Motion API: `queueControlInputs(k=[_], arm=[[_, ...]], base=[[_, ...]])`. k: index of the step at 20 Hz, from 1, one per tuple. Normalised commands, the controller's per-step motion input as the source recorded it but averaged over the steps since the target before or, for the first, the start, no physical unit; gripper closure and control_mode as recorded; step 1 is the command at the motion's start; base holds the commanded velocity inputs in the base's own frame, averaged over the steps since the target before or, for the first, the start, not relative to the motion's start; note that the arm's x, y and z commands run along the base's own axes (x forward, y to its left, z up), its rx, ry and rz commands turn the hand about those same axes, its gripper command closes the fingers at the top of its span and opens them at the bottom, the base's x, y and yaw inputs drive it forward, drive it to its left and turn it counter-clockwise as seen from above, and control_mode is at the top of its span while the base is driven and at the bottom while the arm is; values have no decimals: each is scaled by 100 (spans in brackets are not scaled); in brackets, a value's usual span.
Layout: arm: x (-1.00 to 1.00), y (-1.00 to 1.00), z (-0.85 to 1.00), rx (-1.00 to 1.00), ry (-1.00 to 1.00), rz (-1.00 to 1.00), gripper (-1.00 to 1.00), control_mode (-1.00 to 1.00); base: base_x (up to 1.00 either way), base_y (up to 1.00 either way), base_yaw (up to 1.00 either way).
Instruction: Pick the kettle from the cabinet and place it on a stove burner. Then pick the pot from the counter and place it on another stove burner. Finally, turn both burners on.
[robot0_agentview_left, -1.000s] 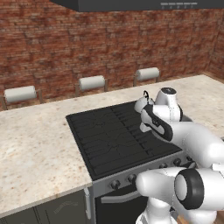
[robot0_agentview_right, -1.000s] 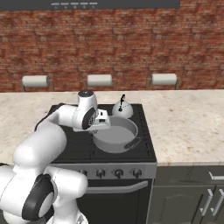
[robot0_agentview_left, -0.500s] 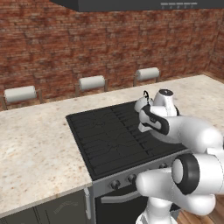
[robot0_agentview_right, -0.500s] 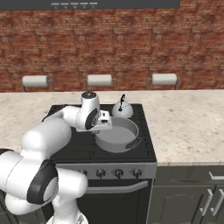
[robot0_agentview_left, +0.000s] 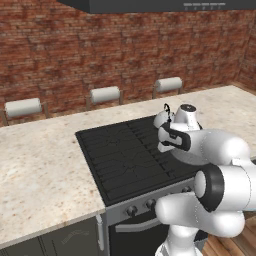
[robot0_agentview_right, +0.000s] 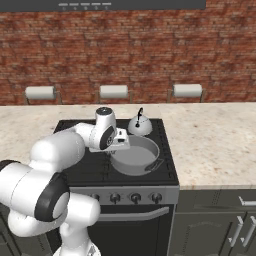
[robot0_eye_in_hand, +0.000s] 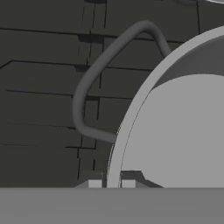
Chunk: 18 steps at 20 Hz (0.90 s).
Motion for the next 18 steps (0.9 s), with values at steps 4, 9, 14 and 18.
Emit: queueControlInputs(k=[4,9,14,18], arm=[[9,-6,-18,-1,0,0,100,-100],[16,-6,-16,-1,0,0,100,-100],[18,-7,-14,0,0,0,100,-100],[15,-5,-13,0,0,0,100,-100]], base=[[0,0,0],[0,0,0],[0,0,0],[0,0,0]])
